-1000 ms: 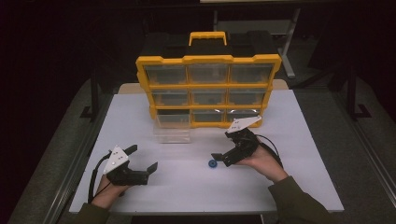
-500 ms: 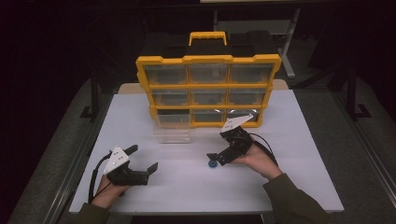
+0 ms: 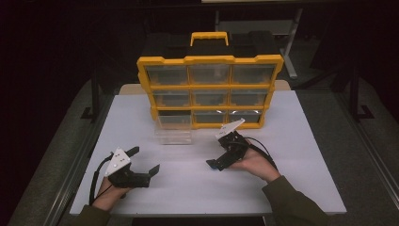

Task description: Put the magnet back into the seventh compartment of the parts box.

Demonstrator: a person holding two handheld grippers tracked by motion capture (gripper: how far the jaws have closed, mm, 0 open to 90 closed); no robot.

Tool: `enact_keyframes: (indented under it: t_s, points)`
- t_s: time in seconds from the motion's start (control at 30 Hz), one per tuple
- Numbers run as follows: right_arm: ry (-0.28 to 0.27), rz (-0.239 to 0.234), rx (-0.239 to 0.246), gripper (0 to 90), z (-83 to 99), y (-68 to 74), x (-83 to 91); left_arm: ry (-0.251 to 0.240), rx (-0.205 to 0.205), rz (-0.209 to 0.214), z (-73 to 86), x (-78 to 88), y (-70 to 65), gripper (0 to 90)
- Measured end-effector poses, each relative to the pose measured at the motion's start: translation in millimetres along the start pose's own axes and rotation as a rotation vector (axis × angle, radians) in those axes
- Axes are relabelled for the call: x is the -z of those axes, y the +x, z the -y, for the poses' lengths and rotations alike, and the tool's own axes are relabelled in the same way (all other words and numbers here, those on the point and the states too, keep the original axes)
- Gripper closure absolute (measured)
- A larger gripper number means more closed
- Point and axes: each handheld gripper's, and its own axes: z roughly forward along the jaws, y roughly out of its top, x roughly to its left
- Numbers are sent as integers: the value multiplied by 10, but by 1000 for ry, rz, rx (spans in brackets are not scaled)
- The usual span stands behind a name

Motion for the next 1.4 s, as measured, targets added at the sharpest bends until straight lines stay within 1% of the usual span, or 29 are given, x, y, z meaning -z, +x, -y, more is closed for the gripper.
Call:
enact_keyframes:
  t_s: [0.03, 0.2, 0.3, 0.37, 0.47, 0.5, 0.57, 0.67, 0.7, 0.87, 1.0, 1.07, 1.13, 1.23, 1.37, 1.4]
  points:
    - [10, 14, 31, 45, 6, -17, -9, 0, 8, 2, 3, -1, -7, 0]
    - [23, 21, 31, 70, 11, -1, -30, -4, 10, 1, 3, 0, -5, 0]
    - [36, 15, 35, 115, 15, 1, -37, -2, 3, 0, 1, 3, -3, 0]
    - [39, 12, 38, 132, 17, 2, -38, -2, 8, 2, 3, 0, -7, 0]
    - [48, 7, 27, 137, 22, 7, -47, 0, 7, 1, 5, 0, -6, 0]
    - [52, 8, 29, 139, 26, 4, -53, -3, 14, 1, 6, -1, -9, 0]
    - [53, 3, 28, 140, 29, 4, -59, -5, 9, 1, 4, -1, -5, 0]
    - [64, 3, 30, 154, 37, 8, -79, -4, 8, 2, 4, -2, -6, 0]
    - [69, -1, 36, 171, 42, 9, -87, -2, 12, 3, 4, -3, -12, 0]
    - [78, -1, 40, 187, 47, 12, -95, -3, 18, 2, 7, -4, -12, 0]
    - [82, 1, 41, 198, 51, 10, -104, -4, 12, 2, 5, -2, -10, 0]
    - [80, 4, 35, 211, 53, 7, -110, -4, 11, 3, 4, -2, -9, 0]
    - [87, -7, 38, 249, 56, 9, -112, -3, 16, 3, 7, -3, -12, 0]
    - [88, -6, 50, 258, 59, 3, -123, -2, 15, 2, 7, -3, -9, 0]
    - [95, -11, 45, 279, 60, 8, -129, -4, 18, 2, 7, -4, -11, 0]
    - [98, -12, 45, 302, 62, 4, -135, -4, 17, 2, 7, -4, -10, 0]
